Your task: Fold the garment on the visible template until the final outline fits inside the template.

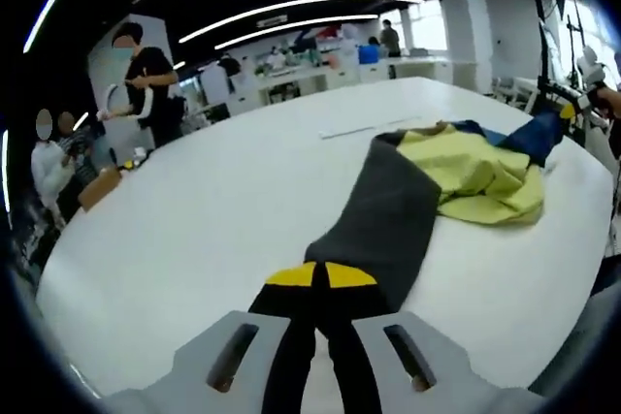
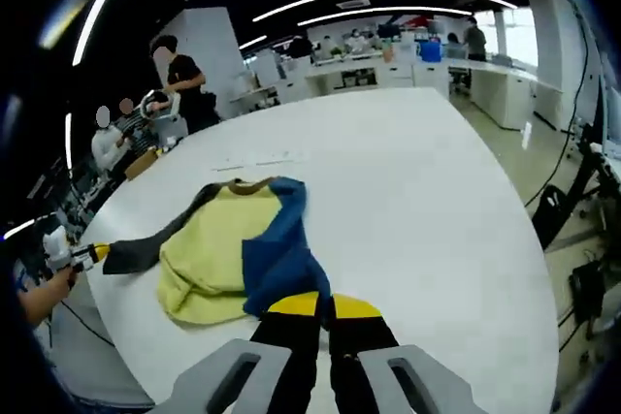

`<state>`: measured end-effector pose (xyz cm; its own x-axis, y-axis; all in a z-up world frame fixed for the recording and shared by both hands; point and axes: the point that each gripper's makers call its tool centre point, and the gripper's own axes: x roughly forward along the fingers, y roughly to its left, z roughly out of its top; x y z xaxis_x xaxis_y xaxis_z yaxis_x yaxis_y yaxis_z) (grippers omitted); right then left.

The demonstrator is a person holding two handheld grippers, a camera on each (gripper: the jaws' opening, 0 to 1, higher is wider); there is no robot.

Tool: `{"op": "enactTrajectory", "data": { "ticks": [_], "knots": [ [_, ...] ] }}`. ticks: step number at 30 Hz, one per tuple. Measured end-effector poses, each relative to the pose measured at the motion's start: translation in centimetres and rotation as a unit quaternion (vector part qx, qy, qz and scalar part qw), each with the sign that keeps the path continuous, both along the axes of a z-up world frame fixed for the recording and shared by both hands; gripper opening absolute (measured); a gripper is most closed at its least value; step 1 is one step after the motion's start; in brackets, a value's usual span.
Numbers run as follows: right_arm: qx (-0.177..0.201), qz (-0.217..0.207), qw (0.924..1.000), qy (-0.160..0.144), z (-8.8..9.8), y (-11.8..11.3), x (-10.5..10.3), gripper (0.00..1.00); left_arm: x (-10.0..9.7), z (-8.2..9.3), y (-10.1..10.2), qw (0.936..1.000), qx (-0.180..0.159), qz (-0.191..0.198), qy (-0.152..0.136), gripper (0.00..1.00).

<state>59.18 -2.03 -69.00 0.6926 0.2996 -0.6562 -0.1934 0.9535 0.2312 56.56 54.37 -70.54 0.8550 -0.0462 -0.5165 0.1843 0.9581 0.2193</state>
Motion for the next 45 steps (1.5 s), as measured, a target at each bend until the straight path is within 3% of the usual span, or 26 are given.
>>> {"op": "enactTrajectory", "data": {
  "ticks": [3,14,22,34,45],
  "knots": [
    [-0.002,-0.021,0.9997,0.013,-0.6,-1.5,-0.1,0.00,0.1,-0.2,0.8,0.9996,0.026,0.002,0.007,0.00],
    [-0.018,-0.090,0.9947,0.046,-2.7,-8.5,1.3,0.00,1.1,-1.2,3.0,0.9968,0.072,0.014,0.034,0.00],
    [-0.028,-0.130,0.9889,0.066,-4.4,-11.5,2.0,0.00,2.1,-2.4,5.4,0.9900,0.125,0.021,0.062,0.00],
    [-0.096,-0.143,0.9813,0.087,-6.2,-15.3,3.7,0.00,5.1,-2.7,7.2,0.9849,0.156,0.018,0.073,0.00],
    [-0.155,-0.150,0.9721,0.093,-6.3,-18.7,5.0,0.00,6.7,-2.6,8.5,0.9812,0.173,0.020,0.082,0.00]
  ]
}}
